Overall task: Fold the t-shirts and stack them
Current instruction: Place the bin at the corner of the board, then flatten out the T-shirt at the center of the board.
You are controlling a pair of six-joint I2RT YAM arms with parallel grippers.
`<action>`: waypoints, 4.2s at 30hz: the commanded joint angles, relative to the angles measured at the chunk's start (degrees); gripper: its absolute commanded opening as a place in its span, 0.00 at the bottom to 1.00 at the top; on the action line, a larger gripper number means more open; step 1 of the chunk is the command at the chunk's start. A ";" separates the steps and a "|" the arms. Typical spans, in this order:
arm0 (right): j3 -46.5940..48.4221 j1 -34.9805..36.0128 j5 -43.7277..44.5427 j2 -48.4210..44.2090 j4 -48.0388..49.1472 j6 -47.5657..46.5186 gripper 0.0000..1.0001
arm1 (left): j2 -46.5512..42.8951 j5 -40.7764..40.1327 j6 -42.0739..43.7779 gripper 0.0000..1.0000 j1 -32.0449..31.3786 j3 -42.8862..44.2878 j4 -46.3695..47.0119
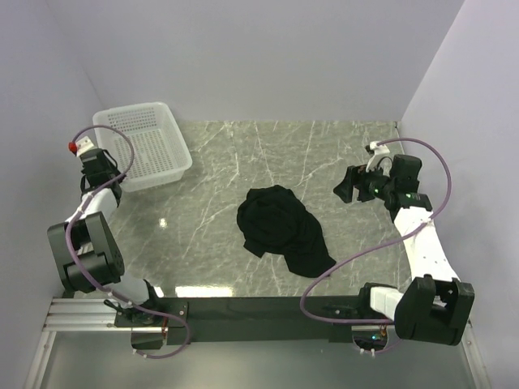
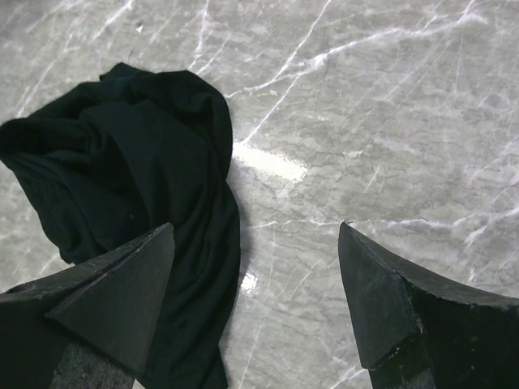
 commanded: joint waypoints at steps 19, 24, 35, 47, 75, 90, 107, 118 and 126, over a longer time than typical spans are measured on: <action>8.84 23.77 -9.13 10.96 -21.77 -49.63 0.86 | -22.00 24.36 -4.74 0.91 1.44 3.57 -12.25; 10.95 32.64 -7.20 14.74 -16.77 -42.61 0.78 | -27.44 39.83 -9.84 0.93 1.26 -2.68 -7.78; 10.69 42.33 6.68 21.25 -4.02 -25.12 0.68 | -34.22 42.24 -12.22 0.95 -6.65 -10.68 -7.77; 12.09 44.44 10.04 21.08 -4.18 -18.60 0.00 | -34.75 41.71 -13.63 0.95 -9.72 -12.01 -5.74; 45.22 35.65 18.91 12.46 11.46 -8.32 0.00 | -32.47 43.64 -11.43 0.95 -18.60 -9.98 -1.17; 60.13 33.37 45.94 40.35 7.53 -1.29 0.68 | -31.59 44.08 -11.96 0.95 -19.30 -10.42 -0.21; 29.46 38.01 -5.54 24.87 -16.62 -15.90 0.67 | -26.58 41.62 -13.81 0.94 -23.61 -10.95 3.05; 21.33 41.54 11.86 30.12 -10.34 6.79 0.69 | -26.31 41.97 -12.66 0.94 -23.96 -10.86 1.02; 21.32 41.71 17.33 35.84 -8.84 16.82 0.70 | -28.16 41.88 -13.19 0.94 -23.96 -12.88 0.68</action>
